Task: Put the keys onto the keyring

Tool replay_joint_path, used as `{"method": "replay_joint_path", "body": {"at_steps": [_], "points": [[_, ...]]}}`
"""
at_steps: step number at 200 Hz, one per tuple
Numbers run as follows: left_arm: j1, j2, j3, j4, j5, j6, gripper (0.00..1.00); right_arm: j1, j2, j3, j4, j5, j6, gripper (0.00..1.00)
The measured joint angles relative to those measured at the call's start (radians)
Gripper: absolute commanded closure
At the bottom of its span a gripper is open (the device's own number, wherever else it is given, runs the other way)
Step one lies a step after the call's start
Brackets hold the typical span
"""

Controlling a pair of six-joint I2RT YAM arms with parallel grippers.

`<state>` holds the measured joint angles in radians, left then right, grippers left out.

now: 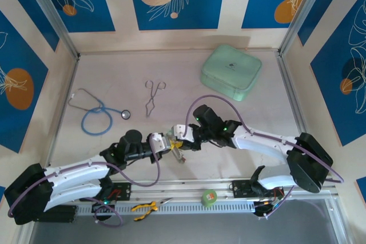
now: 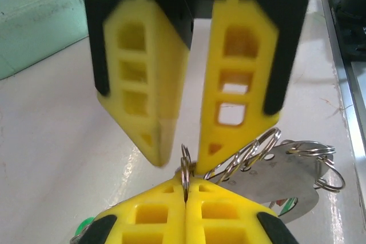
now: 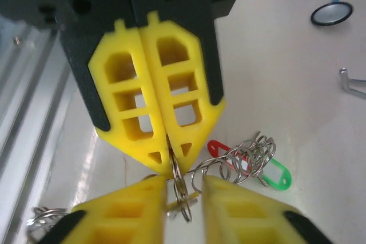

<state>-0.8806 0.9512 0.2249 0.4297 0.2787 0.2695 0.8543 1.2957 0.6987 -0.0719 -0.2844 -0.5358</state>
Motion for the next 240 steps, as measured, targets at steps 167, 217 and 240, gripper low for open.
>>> {"method": "replay_joint_path", "body": {"at_steps": [167, 217, 240], "points": [[-0.001, -0.029, -0.045, 0.050, -0.015, -0.011, 1.00, -0.037, 0.045, -0.083, 0.139, -0.095, 0.098, 0.95], [-0.001, -0.029, -0.045, 0.054, -0.014, -0.014, 1.00, -0.038, 0.063, -0.069, 0.134, -0.094, 0.100, 1.00], [-0.001, -0.029, -0.048, 0.057, -0.014, -0.026, 1.00, -0.039, 0.114, -0.046, 0.129, -0.098, 0.100, 1.00]]}}
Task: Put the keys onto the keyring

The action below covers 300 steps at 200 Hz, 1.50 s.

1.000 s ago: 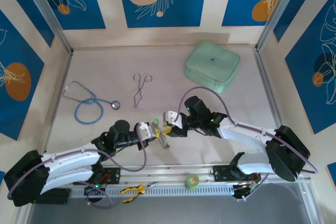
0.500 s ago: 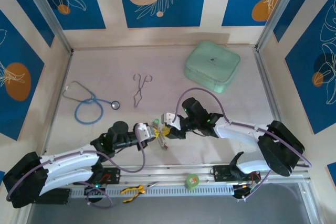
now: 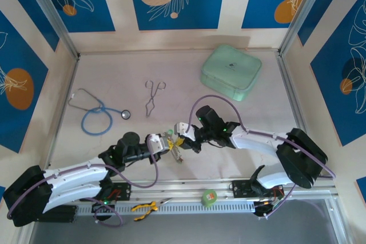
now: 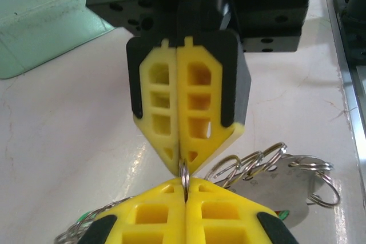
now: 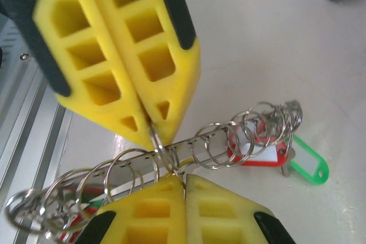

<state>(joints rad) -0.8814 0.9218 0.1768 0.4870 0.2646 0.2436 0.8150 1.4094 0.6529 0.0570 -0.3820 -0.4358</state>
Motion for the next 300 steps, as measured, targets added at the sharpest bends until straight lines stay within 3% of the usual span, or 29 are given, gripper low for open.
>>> {"method": "replay_joint_path", "body": {"at_steps": [35, 57, 92, 139, 171, 188, 202, 216, 300], "points": [[-0.001, 0.003, -0.001, 0.007, 0.000, -0.003, 1.00, 0.000, 0.027, 0.007, 0.000, -0.009, 0.001, 1.00], [-0.001, 0.008, -0.003, 0.032, 0.000, -0.004, 1.00, -0.005, 0.010, 0.004, 0.002, -0.011, 0.014, 0.81], [-0.003, 0.028, -0.010, 0.075, 0.001, -0.011, 1.00, -0.010, -0.051, -0.014, 0.035, -0.024, 0.023, 0.77], [-0.004, 0.038, -0.014, 0.101, 0.000, -0.027, 1.00, -0.010, -0.050, -0.014, 0.045, -0.034, 0.027, 0.83], [-0.004, 0.038, -0.019, 0.105, -0.004, -0.033, 1.00, -0.009, -0.045, -0.014, 0.045, -0.039, 0.021, 1.00], [-0.004, 0.038, -0.020, 0.108, -0.005, -0.037, 1.00, -0.010, -0.045, -0.014, 0.042, -0.042, 0.023, 1.00], [-0.004, 0.038, -0.020, 0.106, -0.009, -0.036, 0.76, -0.009, -0.045, -0.014, 0.037, -0.040, 0.018, 1.00], [-0.005, 0.036, -0.019, 0.096, -0.014, -0.036, 0.71, 0.000, -0.048, -0.008, 0.008, -0.022, 0.007, 1.00], [-0.007, 0.035, 0.060, -0.060, -0.030, -0.005, 0.84, 0.094, -0.055, 0.150, -0.293, 0.196, -0.137, 1.00]]}}
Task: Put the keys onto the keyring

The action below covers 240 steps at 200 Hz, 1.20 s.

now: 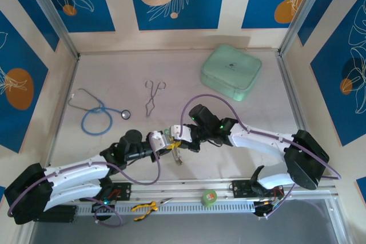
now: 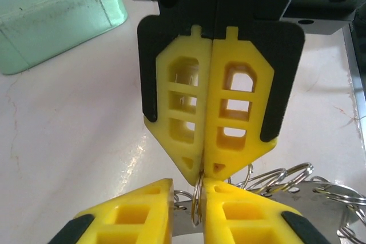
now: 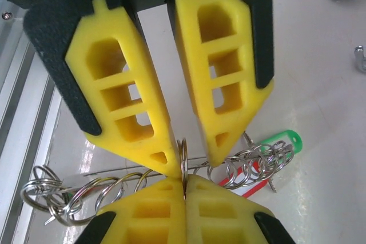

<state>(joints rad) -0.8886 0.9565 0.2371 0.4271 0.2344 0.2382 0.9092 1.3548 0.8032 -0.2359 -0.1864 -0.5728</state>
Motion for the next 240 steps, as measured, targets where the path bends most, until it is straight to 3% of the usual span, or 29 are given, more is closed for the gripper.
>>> {"method": "replay_joint_path", "body": {"at_steps": [32, 48, 66, 100, 179, 200, 224, 240], "points": [[-0.003, 0.008, 0.005, -0.002, 0.012, 0.006, 0.99, 0.003, -0.025, 0.003, -0.021, 0.015, -0.001, 1.00], [-0.004, 0.008, 0.005, 0.003, 0.016, 0.010, 1.00, 0.002, -0.042, -0.002, -0.019, 0.014, 0.009, 1.00], [-0.005, 0.008, 0.005, 0.020, 0.022, 0.010, 1.00, -0.016, -0.069, -0.044, 0.032, -0.016, 0.043, 0.75], [-0.005, 0.008, -0.041, 0.088, 0.017, -0.002, 1.00, -0.084, -0.099, -0.137, 0.188, -0.119, 0.108, 0.71], [-0.005, 0.008, -0.091, 0.216, 0.015, -0.050, 1.00, -0.111, -0.034, -0.182, 0.334, -0.212, 0.167, 0.76], [-0.005, 0.009, -0.092, 0.232, 0.016, -0.051, 1.00, -0.111, -0.008, -0.182, 0.346, -0.228, 0.171, 0.83], [-0.005, 0.010, -0.099, 0.240, 0.012, -0.058, 1.00, -0.111, 0.003, -0.182, 0.349, -0.246, 0.182, 0.97], [-0.004, 0.010, -0.101, 0.240, 0.007, -0.058, 1.00, -0.111, 0.003, -0.182, 0.348, -0.252, 0.182, 1.00]]}}
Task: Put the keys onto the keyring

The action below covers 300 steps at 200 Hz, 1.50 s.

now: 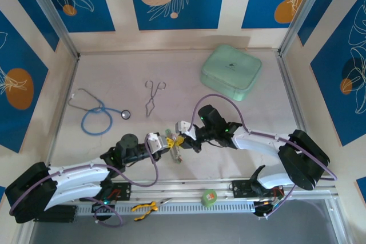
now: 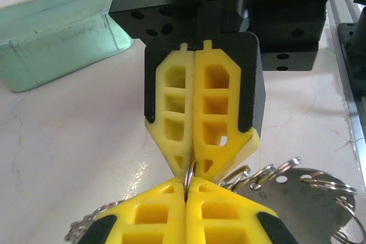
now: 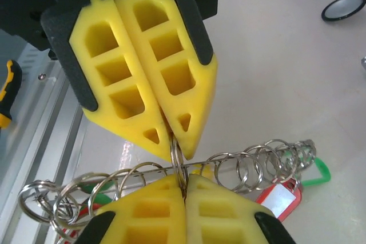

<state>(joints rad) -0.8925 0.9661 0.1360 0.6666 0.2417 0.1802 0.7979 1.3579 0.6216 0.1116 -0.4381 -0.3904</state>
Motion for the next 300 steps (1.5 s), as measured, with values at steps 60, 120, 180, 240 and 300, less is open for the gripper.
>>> {"method": "replay_joint_path", "body": {"at_steps": [60, 120, 180, 240, 300], "points": [[0.000, -0.002, 0.026, -0.072, -0.012, 0.009, 0.76, 0.014, -0.007, 0.043, -0.121, 0.035, -0.049, 1.00], [0.000, -0.008, 0.084, -0.195, -0.011, 0.035, 0.81, 0.073, -0.006, 0.170, -0.361, 0.167, -0.157, 1.00], [-0.001, -0.006, 0.098, -0.209, 0.005, 0.045, 1.00, 0.068, -0.014, 0.210, -0.416, 0.206, -0.154, 0.89], [-0.001, 0.016, 0.006, -0.016, 0.005, -0.002, 1.00, -0.006, -0.079, 0.019, -0.186, 0.095, 0.002, 0.73], [-0.001, 0.032, -0.005, 0.075, 0.019, -0.022, 1.00, -0.008, -0.079, -0.003, -0.101, 0.063, 0.045, 0.76]]}}
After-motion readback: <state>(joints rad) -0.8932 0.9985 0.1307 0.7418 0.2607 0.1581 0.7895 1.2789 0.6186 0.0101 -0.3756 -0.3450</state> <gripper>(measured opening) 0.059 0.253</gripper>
